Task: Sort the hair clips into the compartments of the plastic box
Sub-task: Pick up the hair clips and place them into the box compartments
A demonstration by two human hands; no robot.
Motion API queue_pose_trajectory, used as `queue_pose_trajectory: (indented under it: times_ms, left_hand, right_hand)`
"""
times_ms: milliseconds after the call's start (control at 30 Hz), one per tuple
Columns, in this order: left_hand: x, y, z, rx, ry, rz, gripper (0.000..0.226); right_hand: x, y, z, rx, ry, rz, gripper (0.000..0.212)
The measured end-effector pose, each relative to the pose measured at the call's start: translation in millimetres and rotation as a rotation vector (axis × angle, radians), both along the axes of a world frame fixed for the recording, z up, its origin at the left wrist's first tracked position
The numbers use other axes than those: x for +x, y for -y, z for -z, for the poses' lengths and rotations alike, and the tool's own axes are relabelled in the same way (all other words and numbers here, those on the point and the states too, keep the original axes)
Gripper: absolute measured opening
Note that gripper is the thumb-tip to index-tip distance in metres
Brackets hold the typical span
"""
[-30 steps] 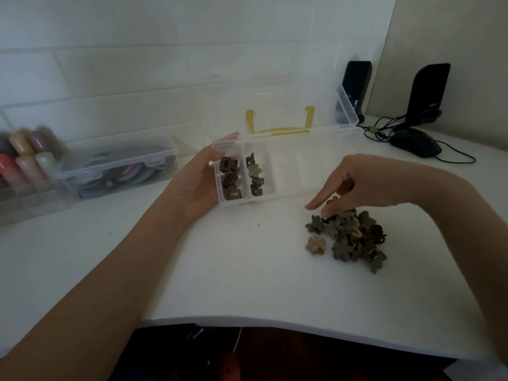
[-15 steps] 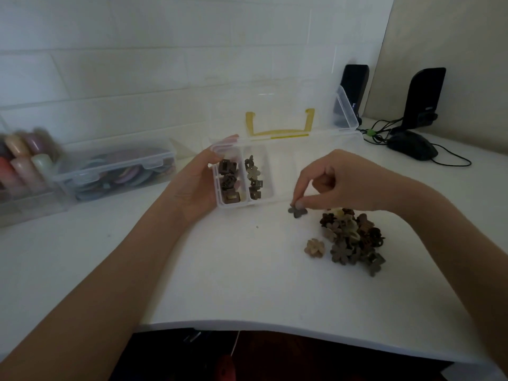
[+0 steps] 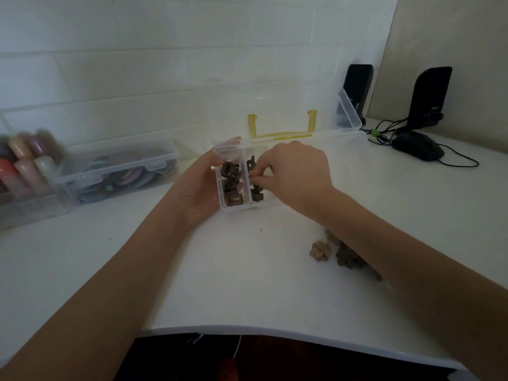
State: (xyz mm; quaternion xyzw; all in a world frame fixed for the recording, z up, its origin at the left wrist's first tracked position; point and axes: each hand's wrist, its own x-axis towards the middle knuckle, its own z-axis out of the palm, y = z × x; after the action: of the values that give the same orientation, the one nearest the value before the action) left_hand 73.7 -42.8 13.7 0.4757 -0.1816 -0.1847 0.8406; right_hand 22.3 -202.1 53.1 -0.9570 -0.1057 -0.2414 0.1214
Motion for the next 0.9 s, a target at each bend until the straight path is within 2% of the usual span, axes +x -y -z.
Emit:
queue_pose_trajectory:
  times_ms: [133,200,300,433,500,567,667,733,900]
  left_hand:
    - [0.8,-0.5,0.8,0.007,0.006,0.012,0.069]
    - [0.9,0.1,1.2,0.011,0.019,0.009,0.064]
    - [0.5,1.2,0.9,-0.01,-0.001,-0.003,0.067]
    - [0.0,1.9,-0.5,0.014,0.02,0.005,0.064]
    - [2.1,0.4,1.1,0.0,-0.017,-0.014,0.072]
    - [2.3,0.5,1.3,-0.017,-0.032,-0.016,0.074]
    - [1.0,1.5,-0.2,-0.007,-0.029,-0.03,0.07]
    - [-0.6,1.2,-1.1,-0.01,-0.025,-0.023,0.069]
    - [0.8,-1.0,1.0,0.004,-0.033,-0.023,0.072]
  right_hand:
    - [-9.5,5.8,-3.7,-0.126,-0.037,-0.061,0.024]
    - [-12.0,8.6,-2.2,-0.14,-0.058,-0.086,0.021]
    - [-13.9,10.1,0.4,-0.112,-0.116,-0.107,0.017]
    - [-14.7,20.9,-7.5,0.107,-0.162,-0.179,0.012]
    - [-15.8,31.3,-19.5,0.26,-0.173,-0.257,0.01]
    - [-24.7,42.3,-34.9,0.298,-0.308,-0.348,0.008]
    - [-46.9,52.5,-52.5,0.032,-0.699,-0.371,0.007]
    - [-54.7,53.2,-55.2,-0.153,-0.851,-0.277,0.013]
    - [-53.5,49.1,-44.2,-0.333,-0.865,-0.098,0.029]
